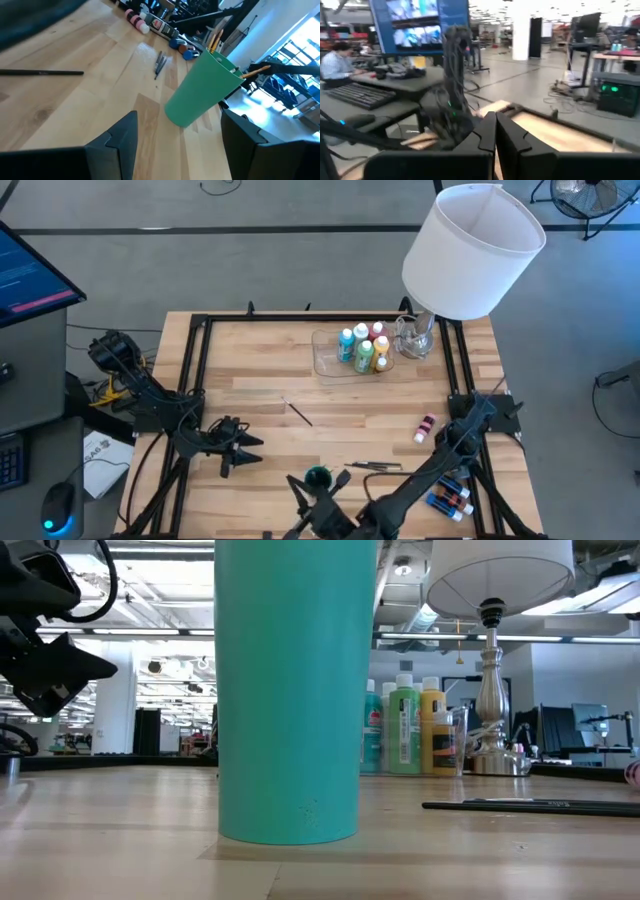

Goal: Pick & Place Paint Supplies
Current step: Put the silver paintbrush into the green cup

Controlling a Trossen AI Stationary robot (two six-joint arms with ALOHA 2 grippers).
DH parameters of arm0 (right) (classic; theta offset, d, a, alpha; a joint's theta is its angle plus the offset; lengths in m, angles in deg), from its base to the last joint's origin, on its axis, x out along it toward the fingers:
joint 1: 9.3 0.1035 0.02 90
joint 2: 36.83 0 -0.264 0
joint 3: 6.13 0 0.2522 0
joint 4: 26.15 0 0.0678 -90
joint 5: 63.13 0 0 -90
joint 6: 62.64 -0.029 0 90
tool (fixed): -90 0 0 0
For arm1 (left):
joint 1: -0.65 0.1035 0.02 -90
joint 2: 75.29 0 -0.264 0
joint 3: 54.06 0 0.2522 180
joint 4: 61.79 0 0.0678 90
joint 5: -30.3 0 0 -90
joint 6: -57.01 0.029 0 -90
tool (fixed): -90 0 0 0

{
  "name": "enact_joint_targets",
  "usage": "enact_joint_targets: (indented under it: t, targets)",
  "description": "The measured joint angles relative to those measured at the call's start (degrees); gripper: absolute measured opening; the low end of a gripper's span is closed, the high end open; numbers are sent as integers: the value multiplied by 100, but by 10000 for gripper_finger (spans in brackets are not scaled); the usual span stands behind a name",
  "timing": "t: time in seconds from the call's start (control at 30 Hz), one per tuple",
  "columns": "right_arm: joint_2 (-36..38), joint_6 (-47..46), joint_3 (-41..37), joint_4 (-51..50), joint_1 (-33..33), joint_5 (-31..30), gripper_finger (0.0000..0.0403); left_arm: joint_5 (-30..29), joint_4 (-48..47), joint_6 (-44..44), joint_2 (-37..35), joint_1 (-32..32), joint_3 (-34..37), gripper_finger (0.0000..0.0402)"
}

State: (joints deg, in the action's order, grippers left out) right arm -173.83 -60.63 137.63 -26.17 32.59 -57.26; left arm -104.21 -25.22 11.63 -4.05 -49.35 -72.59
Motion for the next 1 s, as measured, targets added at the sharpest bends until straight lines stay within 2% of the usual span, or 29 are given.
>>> enact_joint_targets:
  t: [0.17,0.37,0.6,0.7,1.0]
  targets:
    - [14,-1634,-1157,-7,89,-576,0,4,33,8,0,0,0,186]
    - [13,-3365,-2249,-104,208,-590,0,-11,36,42,0,0,0,186]
    - [13,-5461,-3112,-868,195,-608,0,-13,34,57,0,46,0,186]
    - [13,-5696,-3116,-1115,199,-591,0,-16,34,75,0,46,0,186]
    - [172,-5261,-3113,-1131,276,-589,0,-53,32,174,0,96,0,186]
